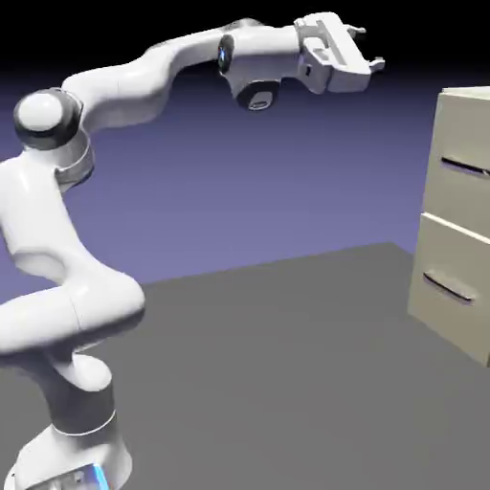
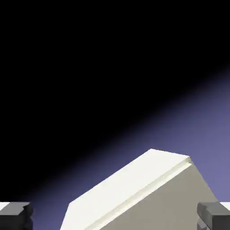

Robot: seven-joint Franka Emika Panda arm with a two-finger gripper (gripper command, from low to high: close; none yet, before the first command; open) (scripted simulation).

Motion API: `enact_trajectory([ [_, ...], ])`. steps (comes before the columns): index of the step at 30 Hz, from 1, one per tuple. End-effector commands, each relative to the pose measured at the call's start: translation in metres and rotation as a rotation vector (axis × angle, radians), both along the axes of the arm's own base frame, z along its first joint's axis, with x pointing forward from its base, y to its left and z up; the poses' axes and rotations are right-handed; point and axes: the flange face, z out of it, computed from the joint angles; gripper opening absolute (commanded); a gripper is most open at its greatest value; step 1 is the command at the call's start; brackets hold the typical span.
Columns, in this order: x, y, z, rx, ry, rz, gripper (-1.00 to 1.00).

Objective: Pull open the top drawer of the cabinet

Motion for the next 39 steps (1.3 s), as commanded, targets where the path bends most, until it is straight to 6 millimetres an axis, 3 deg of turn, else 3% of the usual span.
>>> enact_trajectory([
  [1,0.009,0.003,-0.006,0.021,-0.004,0.008,0.0],
  [7,0.066,0.016,-0.052,0.172,-0.014,0.056,0.0],
  [13,0.123,0.015,-0.11,0.364,-0.008,0.094,0.0],
  [26,0.22,-0.023,-0.238,0.923,-0.011,0.124,0.0],
  [39,0.245,-0.041,-0.231,0.939,-0.013,0.116,0.0],
])
